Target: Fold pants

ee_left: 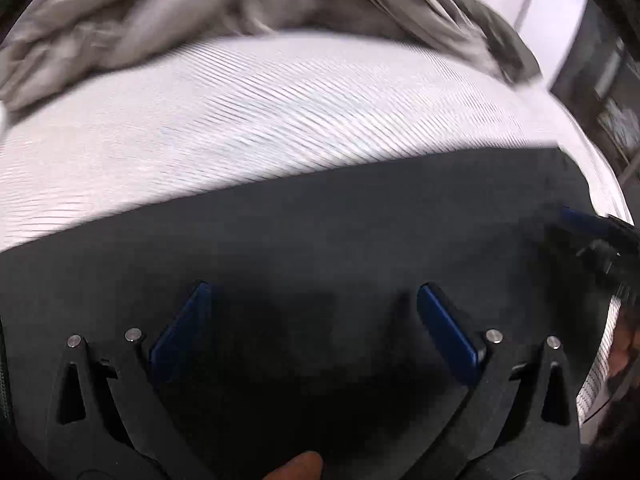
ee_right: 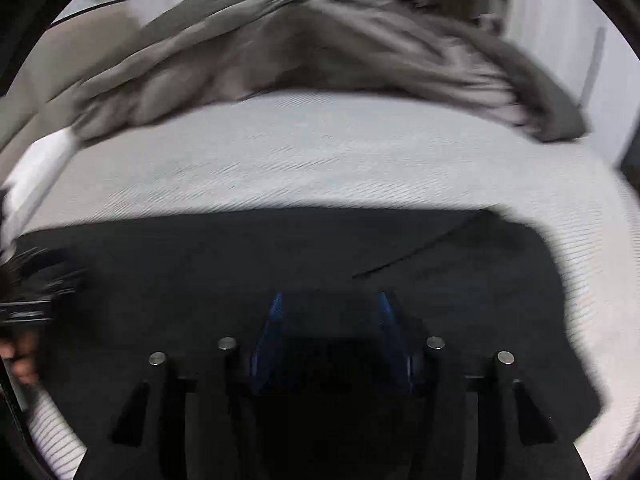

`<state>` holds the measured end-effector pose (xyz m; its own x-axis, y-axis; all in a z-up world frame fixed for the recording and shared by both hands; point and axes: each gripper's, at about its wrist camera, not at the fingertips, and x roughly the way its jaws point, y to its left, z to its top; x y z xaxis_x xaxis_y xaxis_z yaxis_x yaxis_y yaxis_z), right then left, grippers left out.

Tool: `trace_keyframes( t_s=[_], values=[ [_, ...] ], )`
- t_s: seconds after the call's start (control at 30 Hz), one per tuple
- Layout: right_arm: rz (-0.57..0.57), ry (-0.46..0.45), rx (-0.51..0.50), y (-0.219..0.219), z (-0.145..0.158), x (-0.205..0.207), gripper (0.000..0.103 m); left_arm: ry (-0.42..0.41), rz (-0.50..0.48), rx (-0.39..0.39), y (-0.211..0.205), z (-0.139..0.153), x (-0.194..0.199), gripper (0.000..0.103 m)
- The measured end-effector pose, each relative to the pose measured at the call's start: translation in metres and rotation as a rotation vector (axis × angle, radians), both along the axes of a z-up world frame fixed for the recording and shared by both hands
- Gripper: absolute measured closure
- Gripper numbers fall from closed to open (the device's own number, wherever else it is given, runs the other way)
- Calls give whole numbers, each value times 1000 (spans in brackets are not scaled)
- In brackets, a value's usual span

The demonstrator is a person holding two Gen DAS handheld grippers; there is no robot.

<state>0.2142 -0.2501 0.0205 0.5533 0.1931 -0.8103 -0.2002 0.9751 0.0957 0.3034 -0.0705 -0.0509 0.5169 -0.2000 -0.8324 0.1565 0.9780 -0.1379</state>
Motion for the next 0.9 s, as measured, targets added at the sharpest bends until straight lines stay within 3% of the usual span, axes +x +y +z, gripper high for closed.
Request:
trace_keyframes(
  t_s=[0.1, 0.17, 0.27, 0.33, 0.43, 0.5, 0.57, 0.63, 0.67, 0.73, 0.83, 0.9],
  values=[
    [17, 40, -70, 4, -26, 20, 53, -16, -7, 103, -32, -12, 5, 0],
    [-2, 42, -111, 3, -31, 20, 54, -13, 16, 88, -26, -12, 9, 0],
    [-13, 36, -103, 0, -29, 17, 54, -18, 181, 114, 16, -10, 8, 1],
    [-4, 31, -117, 1, -34, 25, 54, -1, 312, 119, 62, -10, 7, 11],
    [1, 28, -122, -7, -39, 31, 53, 11, 379, 170, 107, -6, -5, 28],
    [2, 30, -121, -11, -37, 39, 53, 7, 374, 152, 126, -1, -18, 50],
    [-5, 19, -125, -10, -30, 38, 53, 7, 358, 54, 134, 9, -32, 52],
    [-13, -6, -120, -7, -23, 35, 53, -18, 278, -36, 124, 21, -52, 52],
    [2, -22, -95, 0, -16, 31, 53, -31, 234, -45, 114, 24, -62, 52],
    [66, -28, -41, 19, -10, 23, 53, -40, 130, -7, 85, 23, -74, 52],
    [188, -9, -42, 55, -16, 14, 53, 2, 69, 81, 63, 1, -77, 52],
    [248, 4, -71, 68, -22, 10, 53, -22, 49, 64, 71, -3, -84, 52]
  ],
)
